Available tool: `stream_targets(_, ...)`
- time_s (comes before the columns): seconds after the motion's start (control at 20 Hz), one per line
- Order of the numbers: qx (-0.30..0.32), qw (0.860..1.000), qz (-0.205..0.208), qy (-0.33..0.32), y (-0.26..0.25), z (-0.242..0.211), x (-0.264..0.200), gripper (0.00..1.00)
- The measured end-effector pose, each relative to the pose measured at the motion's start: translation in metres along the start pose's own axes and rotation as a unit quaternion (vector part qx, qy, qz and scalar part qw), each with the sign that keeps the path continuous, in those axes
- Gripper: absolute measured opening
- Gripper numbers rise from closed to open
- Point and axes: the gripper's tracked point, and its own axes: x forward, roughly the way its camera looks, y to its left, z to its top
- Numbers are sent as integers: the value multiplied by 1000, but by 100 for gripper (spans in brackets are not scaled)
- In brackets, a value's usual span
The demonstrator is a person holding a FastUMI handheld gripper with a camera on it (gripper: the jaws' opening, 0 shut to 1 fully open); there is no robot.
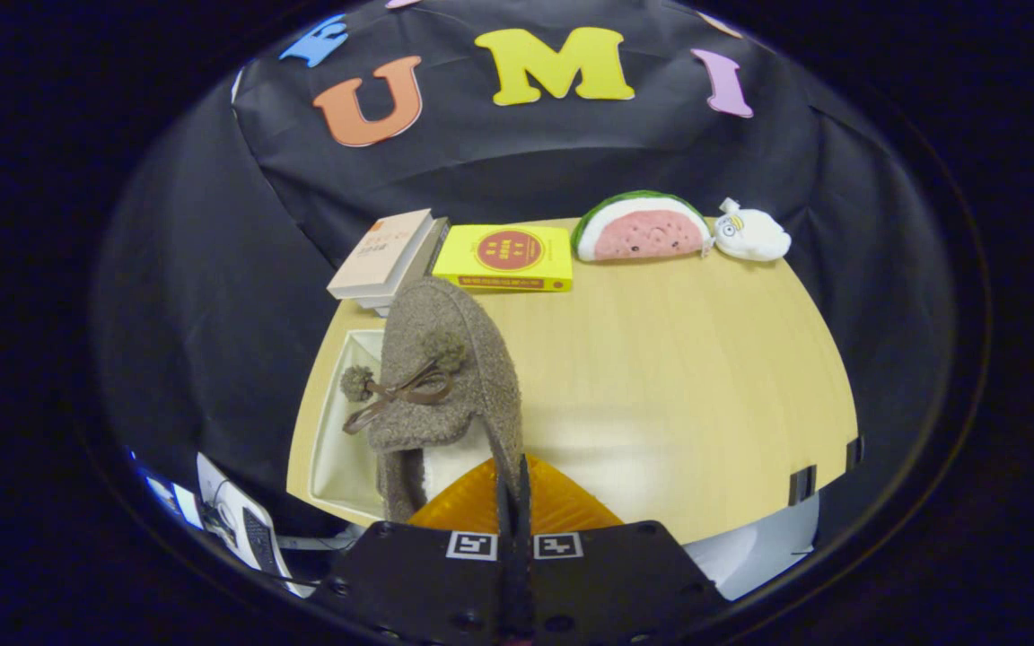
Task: Open the storage box then place both shoes into the box .Put the left shoe in first, then the right shoe, with the right side of both shoes facing outward in a uniform manner.
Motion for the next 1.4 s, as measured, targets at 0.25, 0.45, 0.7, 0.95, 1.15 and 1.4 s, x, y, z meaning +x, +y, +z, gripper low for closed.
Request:
stream_targets(0.25, -27, 1000, 11, -1, 60, 1, 33, 0)
stream_targets(0.45, -36, 999, 2, 9, 78, -4, 68, 0)
stream_targets(0.7, -31, 999, -21, 25, 79, -17, 107, 0)
stream_targets(0.95, -28, 998, -54, 9, 69, -30, 120, 0)
stream_targets(1.15, -30, 996, -83, 0, 62, -37, 122, 1)
stream_targets(1.4, -50, 995, -73, -51, 70, -29, 105, 20)
